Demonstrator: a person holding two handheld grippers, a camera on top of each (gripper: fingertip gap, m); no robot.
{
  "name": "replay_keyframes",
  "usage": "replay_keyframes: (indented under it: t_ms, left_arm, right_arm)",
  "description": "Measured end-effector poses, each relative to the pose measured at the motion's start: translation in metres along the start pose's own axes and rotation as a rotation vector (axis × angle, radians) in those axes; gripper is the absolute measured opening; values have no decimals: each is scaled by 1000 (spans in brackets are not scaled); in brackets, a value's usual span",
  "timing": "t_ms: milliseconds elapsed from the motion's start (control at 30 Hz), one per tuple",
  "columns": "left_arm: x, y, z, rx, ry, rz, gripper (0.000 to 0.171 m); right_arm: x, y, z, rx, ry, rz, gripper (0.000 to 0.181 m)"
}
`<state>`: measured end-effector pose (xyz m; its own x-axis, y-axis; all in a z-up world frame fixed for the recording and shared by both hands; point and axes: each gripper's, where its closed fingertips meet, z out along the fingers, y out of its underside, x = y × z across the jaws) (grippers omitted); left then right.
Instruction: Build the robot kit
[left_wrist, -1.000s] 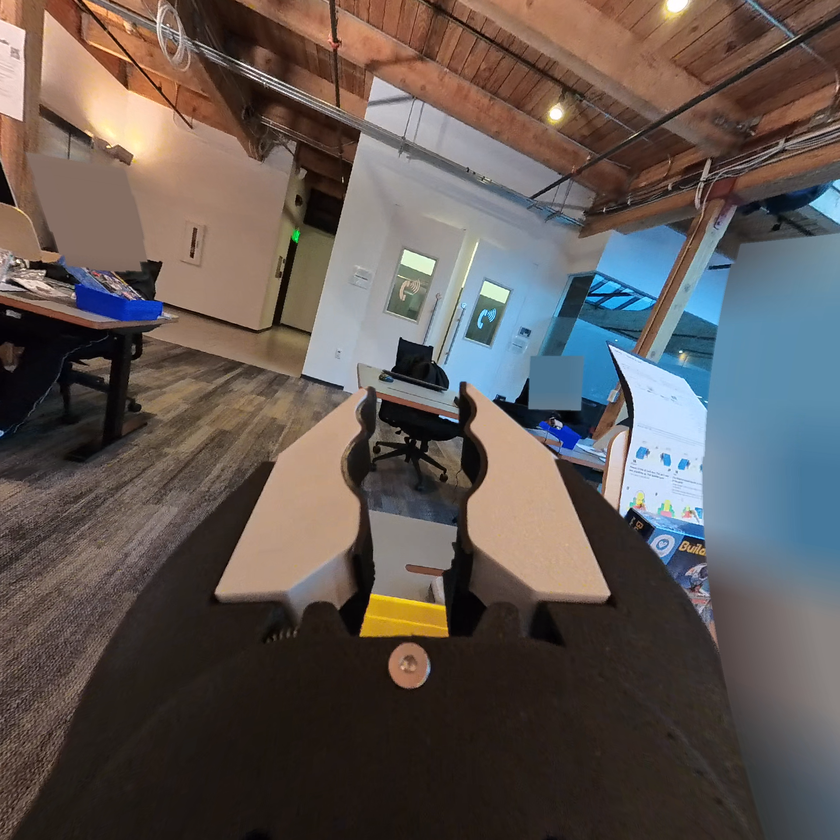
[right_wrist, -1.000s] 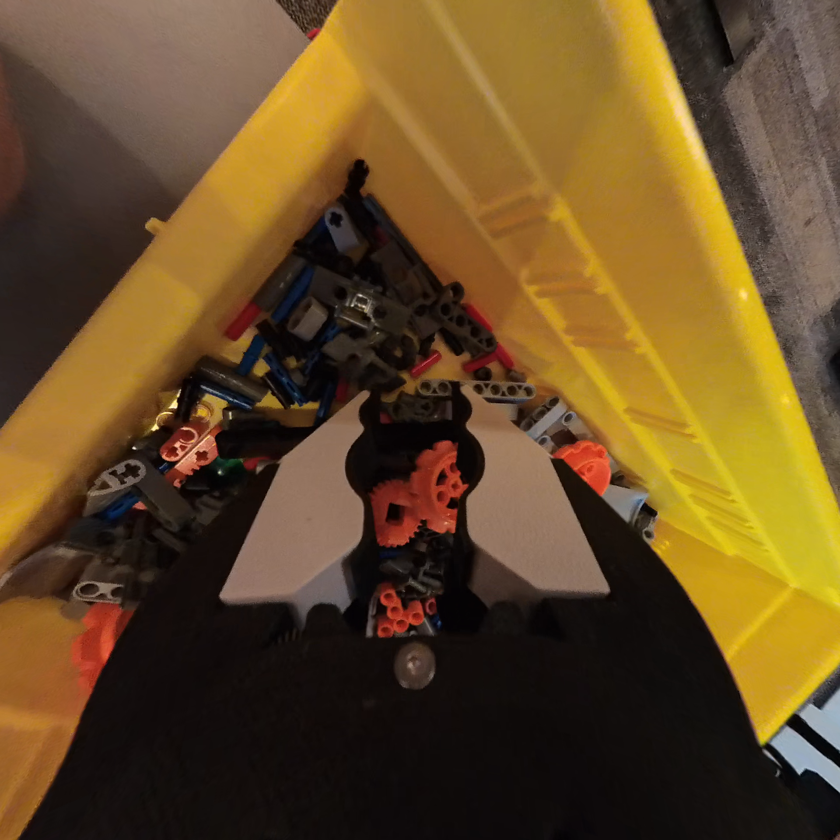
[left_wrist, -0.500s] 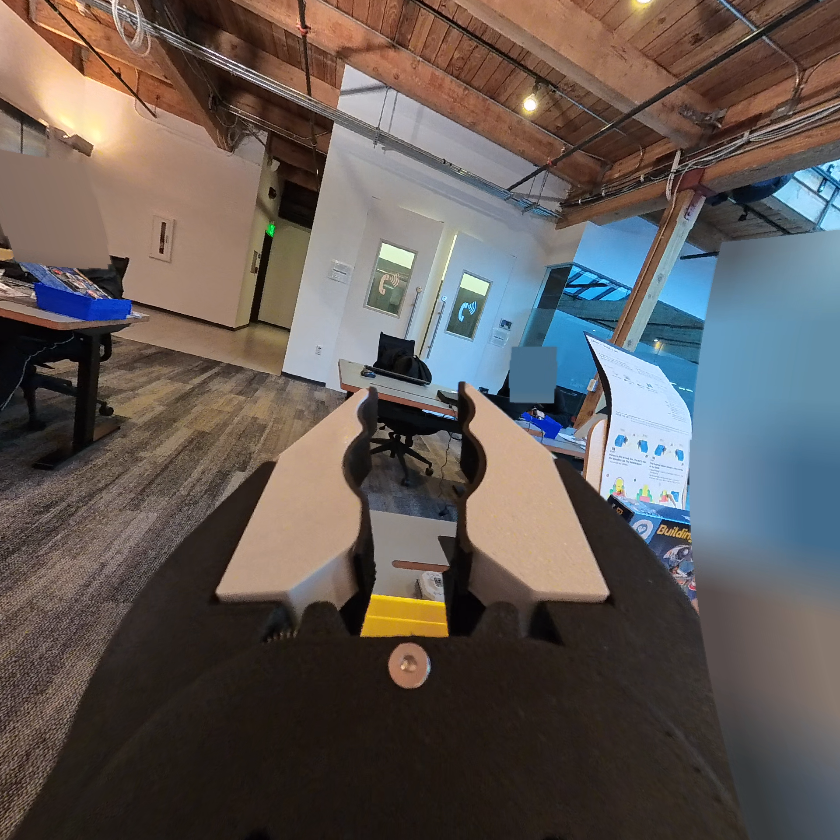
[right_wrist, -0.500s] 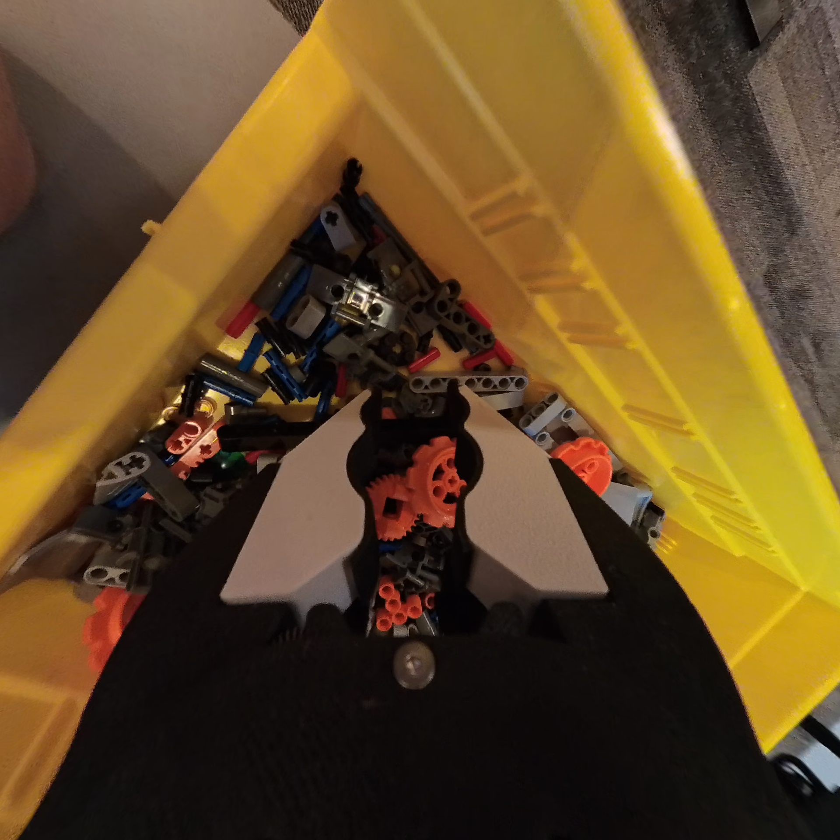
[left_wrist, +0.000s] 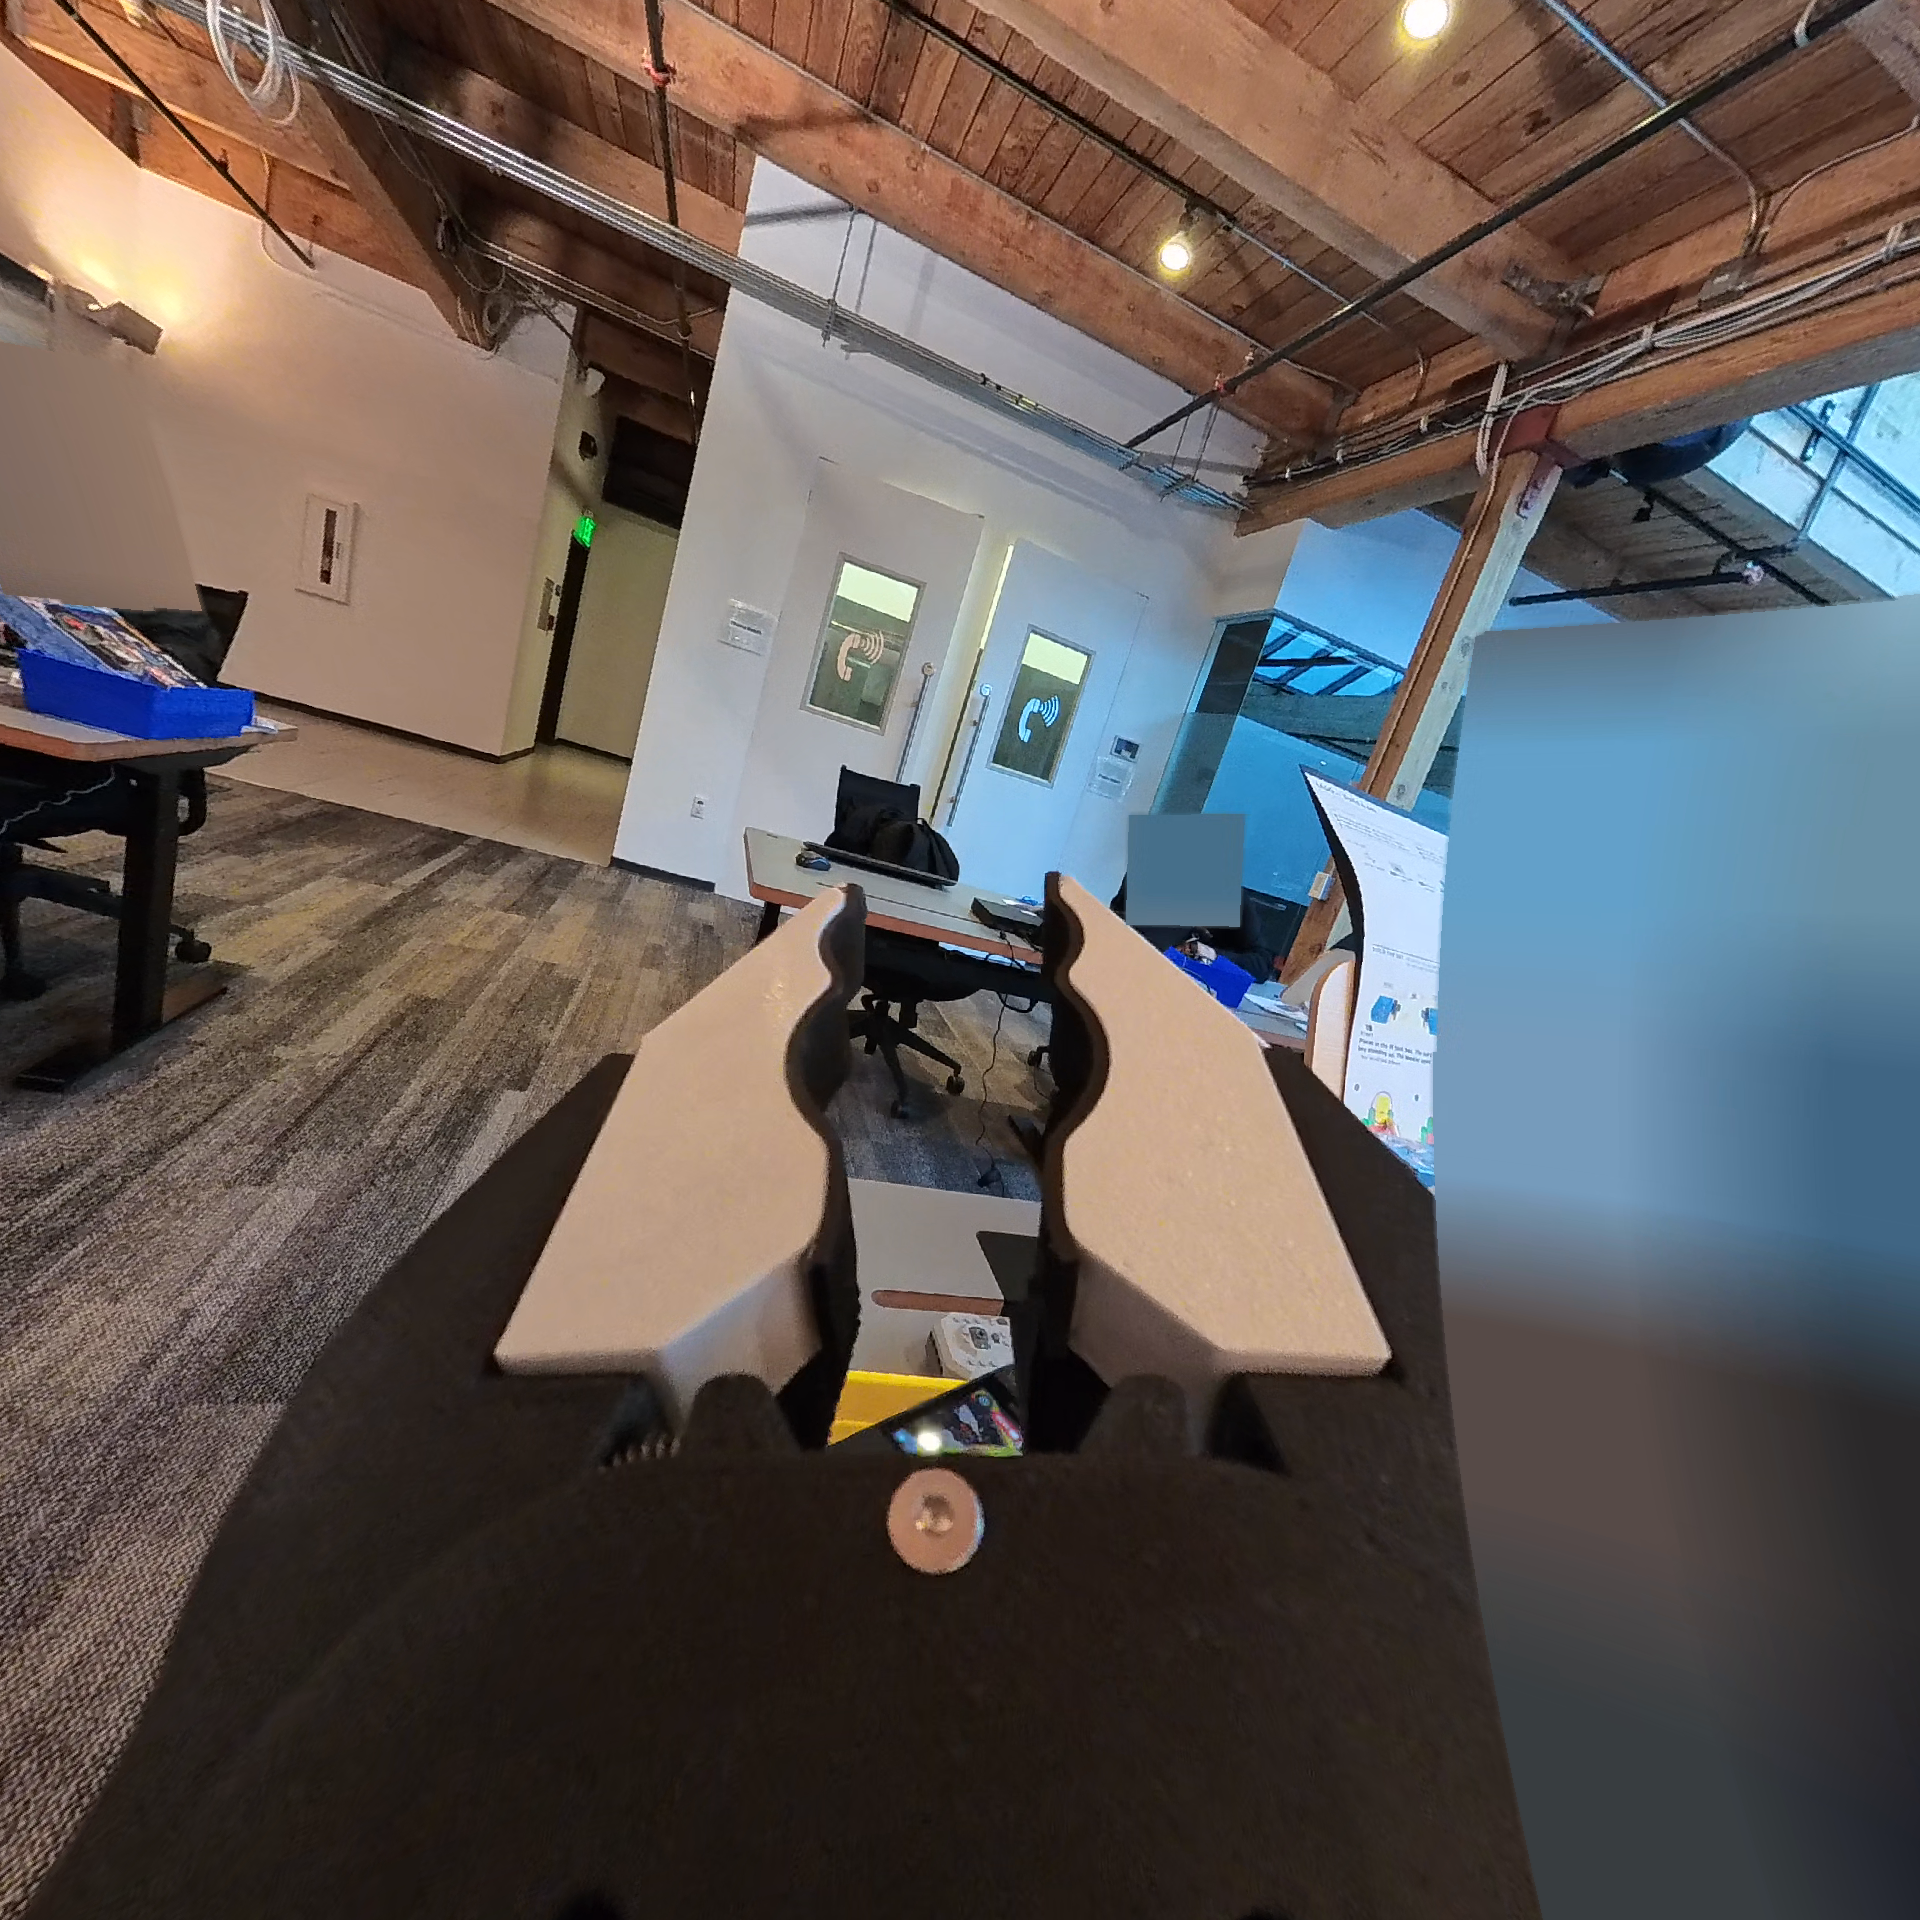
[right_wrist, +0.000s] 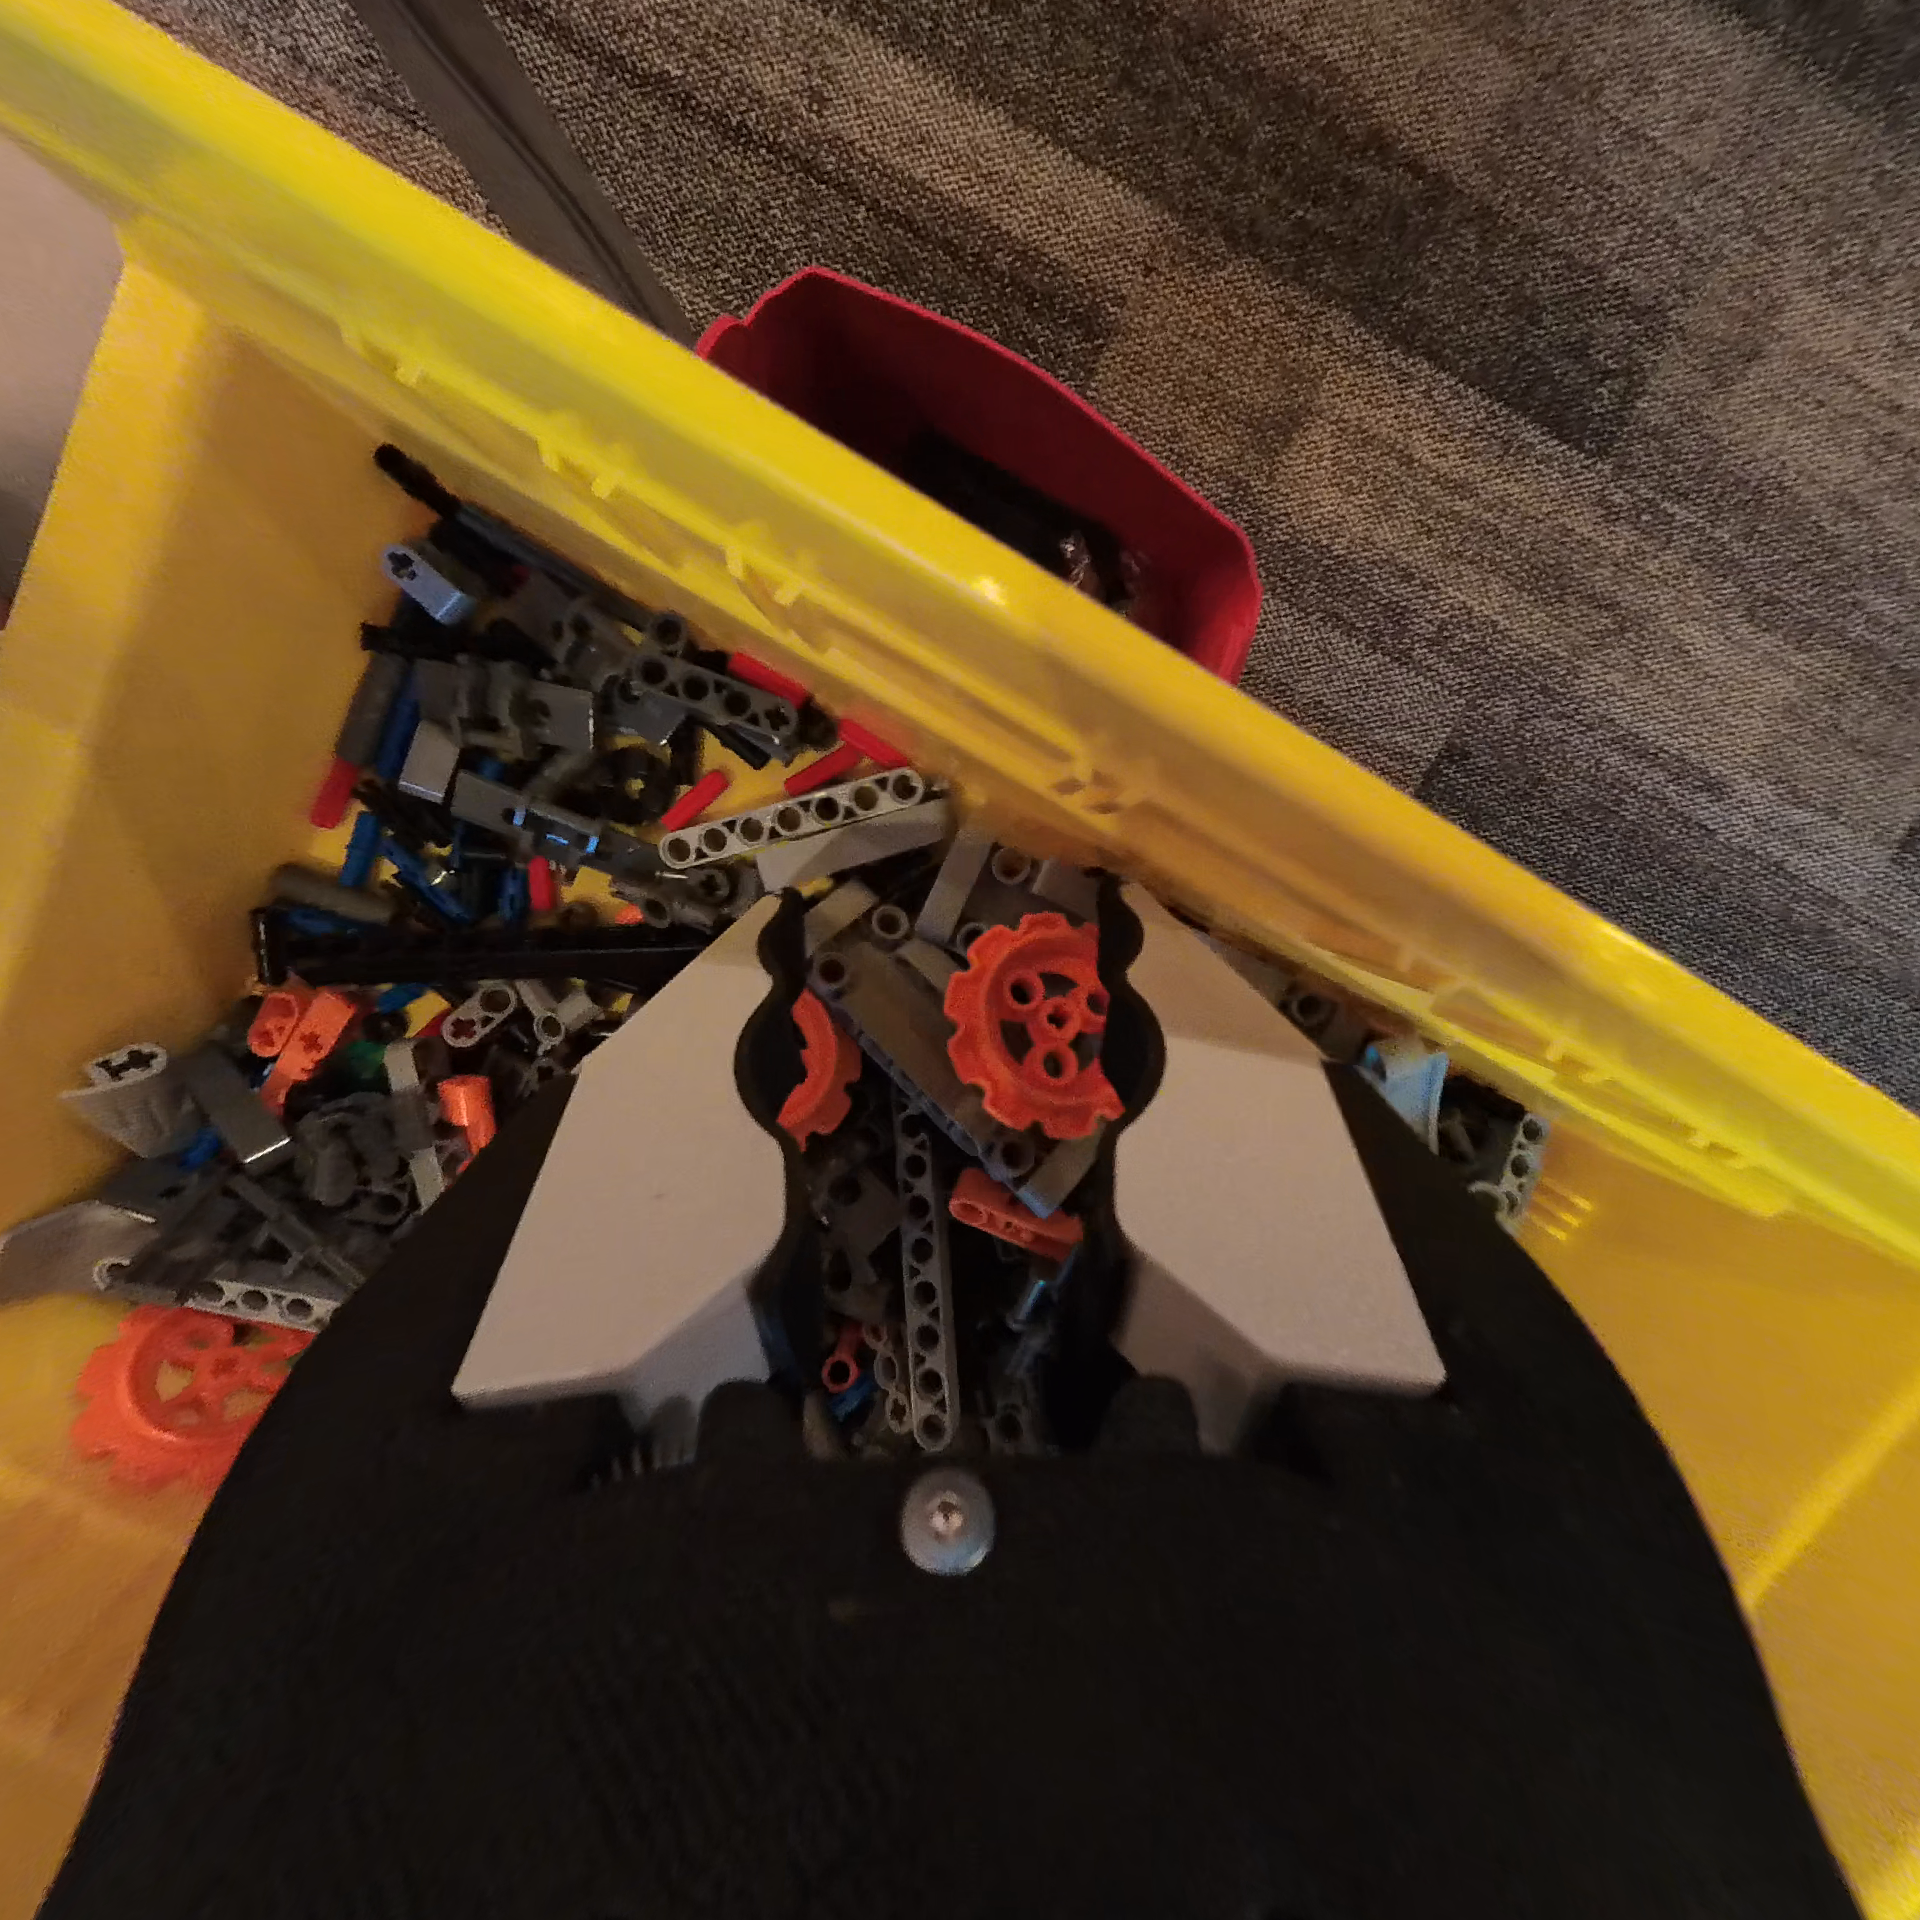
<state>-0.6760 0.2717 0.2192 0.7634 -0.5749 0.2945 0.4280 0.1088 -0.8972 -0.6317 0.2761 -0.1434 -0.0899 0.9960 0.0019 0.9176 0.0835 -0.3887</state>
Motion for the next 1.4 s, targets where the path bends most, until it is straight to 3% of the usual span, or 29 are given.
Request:
replay_keyframes:
  t_ms: [100,167,433,600,700,800,867,933,1067,1133,1233,1400]
  left_arm:
    - [0,-1,0,4,2,-4,31]
    - [-1,-1,0,6,4,-7,31]
    - [2,-1,-1,7,12,-7,31]
    - [3,-1,0,6,13,-3,31]
    - [4,0,1,1,13,-1,31]
    - [4,0,1,2,15,-1,30]
    - [4,0,1,2,16,-2,30]
    - [4,0,1,2,18,-3,30]
    - [5,0,1,3,20,-3,30]
    - [5,-1,0,5,20,-3,30]
    - [4,-1,0,7,22,-7,30]
    - [5,-2,-1,9,30,-12,30]
  right_arm:
    - [-19,3,1,-13,-70,-21,28]
    - [-30,7,0,-24,-98,-15,22]
    - [-70,24,-5,-78,-297,71,23]
    - [-42,-1,-8,51,-245,170,33]
    - [-34,-12,-8,72,-264,224,25]
    - [-31,-21,-17,75,-263,217,32]
    - [-16,-24,-22,95,-163,179,34]
    - [-8,-19,-17,65,-118,180,50]
    - [-22,-7,5,-23,-165,200,55]
    - [-24,-5,8,-44,-132,149,38]
    - [-33,-6,2,-46,-138,108,38]
    - [-86,9,-17,-94,-359,65,38]
